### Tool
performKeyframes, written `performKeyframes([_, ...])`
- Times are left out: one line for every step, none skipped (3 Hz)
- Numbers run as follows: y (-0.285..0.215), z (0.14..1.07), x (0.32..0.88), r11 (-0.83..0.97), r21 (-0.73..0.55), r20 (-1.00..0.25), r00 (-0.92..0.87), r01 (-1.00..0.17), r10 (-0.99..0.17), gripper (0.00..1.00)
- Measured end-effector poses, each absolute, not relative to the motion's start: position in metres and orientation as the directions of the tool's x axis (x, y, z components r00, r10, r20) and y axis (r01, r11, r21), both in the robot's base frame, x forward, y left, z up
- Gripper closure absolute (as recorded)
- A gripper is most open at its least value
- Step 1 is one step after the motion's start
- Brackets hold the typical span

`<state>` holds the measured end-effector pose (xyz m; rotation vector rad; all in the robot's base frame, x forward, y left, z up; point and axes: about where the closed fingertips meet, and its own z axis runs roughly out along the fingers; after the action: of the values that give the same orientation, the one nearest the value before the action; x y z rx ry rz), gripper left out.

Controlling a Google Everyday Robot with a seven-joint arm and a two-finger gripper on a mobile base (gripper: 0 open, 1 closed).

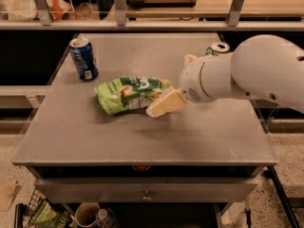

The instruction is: Pick green rice chip bag

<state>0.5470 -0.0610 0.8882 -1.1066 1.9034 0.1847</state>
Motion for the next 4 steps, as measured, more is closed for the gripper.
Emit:
performKeyframes([-0.032,0.889,0.546,0.521,-0.265,-0.776,-0.141,-0.811,-0.614,0.00])
performKeyframes([-0.006,0.889,0.544,0.455,-0.262,-0.783,-0.089,-0.851,-0.616,0.00])
performKeyframes([0.014,0.879,0.543,0.410,-0.257,-0.776,-0.066,-0.875,-0.627,0.00])
performKeyframes([0.021,0.869,0.553,0.394,-0.263,-0.761,-0.062,-0.881,-0.646,0.00])
